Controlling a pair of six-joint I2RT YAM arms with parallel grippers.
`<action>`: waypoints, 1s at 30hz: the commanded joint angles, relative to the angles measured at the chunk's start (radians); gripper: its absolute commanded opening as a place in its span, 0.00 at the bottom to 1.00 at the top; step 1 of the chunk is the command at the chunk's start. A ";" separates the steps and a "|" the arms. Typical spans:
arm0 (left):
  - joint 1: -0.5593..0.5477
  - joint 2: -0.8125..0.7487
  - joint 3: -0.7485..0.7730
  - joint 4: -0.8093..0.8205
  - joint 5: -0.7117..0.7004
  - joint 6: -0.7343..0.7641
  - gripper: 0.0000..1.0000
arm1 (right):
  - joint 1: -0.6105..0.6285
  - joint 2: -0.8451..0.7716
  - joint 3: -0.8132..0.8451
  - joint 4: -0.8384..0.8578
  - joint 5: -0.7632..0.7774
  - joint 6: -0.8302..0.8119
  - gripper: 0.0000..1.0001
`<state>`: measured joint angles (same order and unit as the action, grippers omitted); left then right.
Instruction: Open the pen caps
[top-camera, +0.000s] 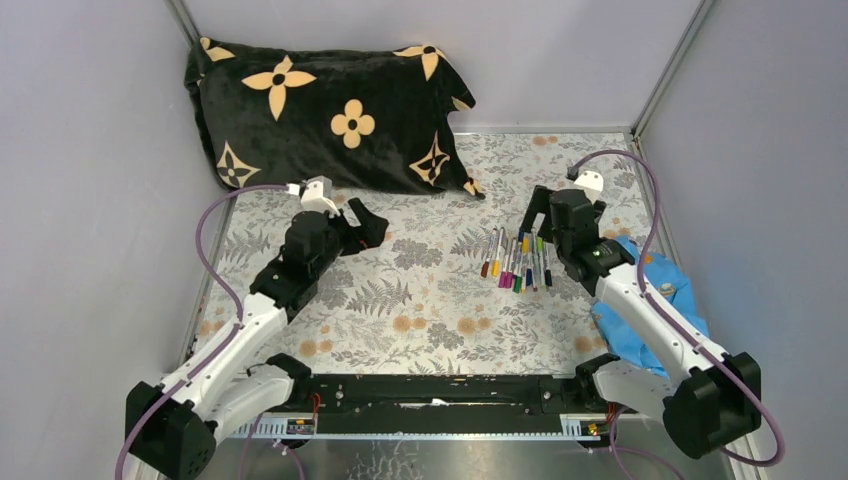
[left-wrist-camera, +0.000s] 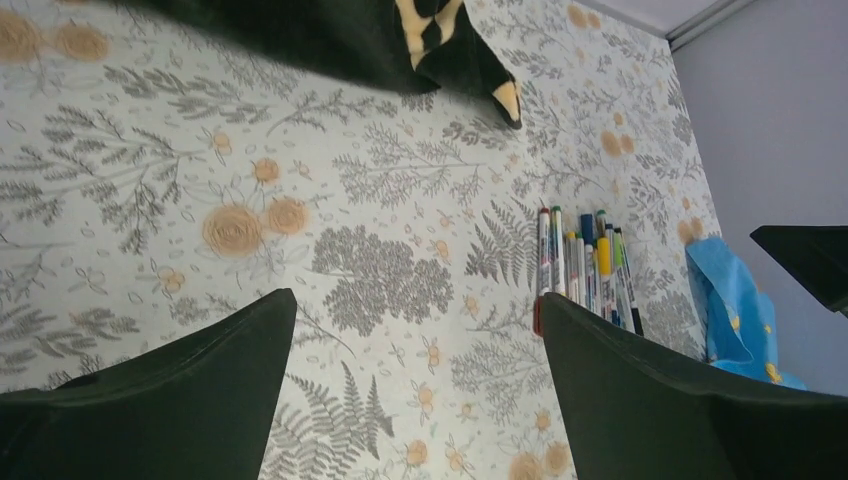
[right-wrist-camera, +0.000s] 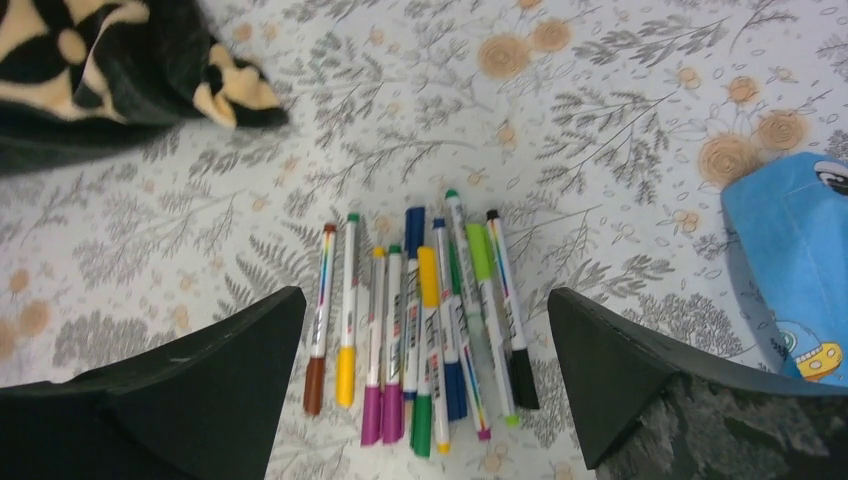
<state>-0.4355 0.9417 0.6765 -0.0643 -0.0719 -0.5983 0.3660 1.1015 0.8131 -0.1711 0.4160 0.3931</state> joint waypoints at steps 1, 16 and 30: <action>-0.048 -0.050 0.023 -0.106 -0.049 -0.060 0.99 | 0.078 -0.051 0.084 -0.149 0.054 0.028 1.00; -0.118 -0.146 0.025 -0.238 -0.087 -0.158 0.99 | 0.198 0.172 0.068 0.068 -0.125 0.047 0.80; -0.141 -0.108 0.020 -0.205 -0.106 -0.203 0.99 | 0.228 0.567 0.384 -0.137 -0.018 0.187 0.52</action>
<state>-0.5682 0.8486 0.6914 -0.2947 -0.1566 -0.7845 0.5880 1.6028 1.1126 -0.2310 0.3321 0.5220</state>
